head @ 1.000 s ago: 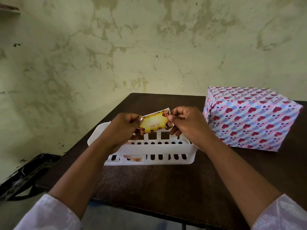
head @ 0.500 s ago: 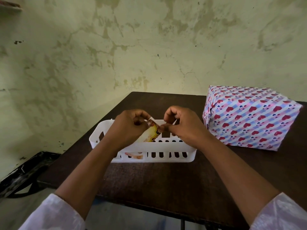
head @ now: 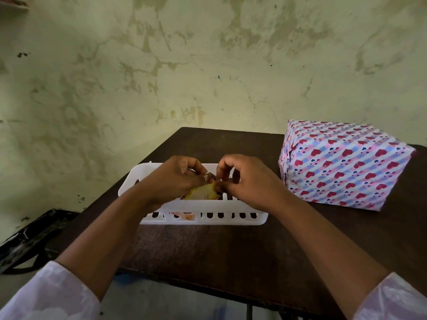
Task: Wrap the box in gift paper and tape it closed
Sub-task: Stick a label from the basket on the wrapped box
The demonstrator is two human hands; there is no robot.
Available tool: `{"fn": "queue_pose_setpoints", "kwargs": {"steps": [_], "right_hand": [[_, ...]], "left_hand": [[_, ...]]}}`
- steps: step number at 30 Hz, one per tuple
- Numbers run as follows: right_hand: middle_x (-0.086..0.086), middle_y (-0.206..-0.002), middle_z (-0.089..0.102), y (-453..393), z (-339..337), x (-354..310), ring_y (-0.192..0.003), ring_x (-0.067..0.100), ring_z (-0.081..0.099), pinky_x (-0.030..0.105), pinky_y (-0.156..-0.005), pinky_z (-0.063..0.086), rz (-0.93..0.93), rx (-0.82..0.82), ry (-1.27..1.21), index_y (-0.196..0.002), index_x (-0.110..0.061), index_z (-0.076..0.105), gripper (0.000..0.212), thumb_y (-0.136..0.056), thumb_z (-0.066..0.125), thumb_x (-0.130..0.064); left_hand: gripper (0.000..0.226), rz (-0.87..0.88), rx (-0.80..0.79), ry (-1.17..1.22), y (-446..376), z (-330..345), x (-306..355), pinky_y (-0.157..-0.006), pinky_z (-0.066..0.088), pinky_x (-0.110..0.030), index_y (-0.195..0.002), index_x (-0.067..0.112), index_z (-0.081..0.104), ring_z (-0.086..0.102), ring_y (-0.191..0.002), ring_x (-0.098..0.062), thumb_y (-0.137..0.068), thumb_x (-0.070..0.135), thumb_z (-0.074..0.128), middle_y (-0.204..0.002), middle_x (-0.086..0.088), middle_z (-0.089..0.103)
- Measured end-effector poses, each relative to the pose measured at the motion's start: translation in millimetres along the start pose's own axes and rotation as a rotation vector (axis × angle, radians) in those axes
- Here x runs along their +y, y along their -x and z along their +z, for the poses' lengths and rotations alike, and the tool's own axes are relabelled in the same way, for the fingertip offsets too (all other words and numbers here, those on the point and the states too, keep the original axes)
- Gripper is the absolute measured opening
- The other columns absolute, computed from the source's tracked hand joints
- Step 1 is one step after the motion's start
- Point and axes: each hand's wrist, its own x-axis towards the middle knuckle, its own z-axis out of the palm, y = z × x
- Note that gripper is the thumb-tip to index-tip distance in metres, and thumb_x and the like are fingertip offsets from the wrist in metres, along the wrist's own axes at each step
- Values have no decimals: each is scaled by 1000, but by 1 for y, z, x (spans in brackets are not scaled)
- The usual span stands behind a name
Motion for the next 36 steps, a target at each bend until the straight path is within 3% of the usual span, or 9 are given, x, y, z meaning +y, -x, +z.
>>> {"fn": "queue_pose_setpoints", "kwargs": {"steps": [8,12,15,20,26,31,36], "right_hand": [[-14,-84,60,0,1,1,-77,8,58,40,-73,56,20,-18,-23,-76,-24,65,9,-79,70,-18],[-14,-81,56,-1,0,1,-74,7,56,37,-70,55,7,45,-28,-73,-25,62,12,-79,70,-18],[-14,-79,53,-1,0,0,-71,5,52,32,-68,53,-17,107,3,-73,-26,60,14,-80,69,-17],[-16,-84,51,3,3,-1,-75,3,51,28,-68,51,-88,186,121,-78,-24,62,8,-81,68,-20],[-13,-93,52,1,2,-1,-71,-2,46,21,-63,44,-115,147,171,-89,-25,61,12,-82,69,-19],[-10,-95,55,2,2,-1,-79,3,48,25,-65,48,-137,174,172,-84,-27,66,8,-83,69,-20],[-9,-92,56,3,3,1,-82,5,52,19,-68,46,-164,227,125,-82,-23,66,6,-84,67,-18]], "left_hand": [[3,6,-106,31,0,-2,1,-51,44,-16,-88,10,63,56,-55,-6,-87,13,63,-76,-7,69],[17,13,-133,-9,-4,-2,2,-62,50,-18,-95,14,67,66,-76,-12,-89,26,58,-88,-3,73],[27,-26,-123,20,-7,-2,3,-68,53,-27,-96,17,68,65,-81,-13,-91,37,51,-88,-2,72],[15,-25,-121,14,-9,-1,4,-54,44,-16,-94,19,68,58,-60,0,-92,26,55,-61,15,64],[16,-36,-102,66,-10,-3,1,-64,47,-25,-94,15,72,56,-69,-9,-87,26,62,-76,0,66],[15,-96,-96,170,-13,-6,-3,-65,49,-29,-93,12,70,61,-78,-18,-88,23,61,-91,-11,68],[14,-158,55,207,-15,-4,-2,-56,50,-24,-86,8,68,59,-69,-20,-91,15,58,-81,-12,66]]}}
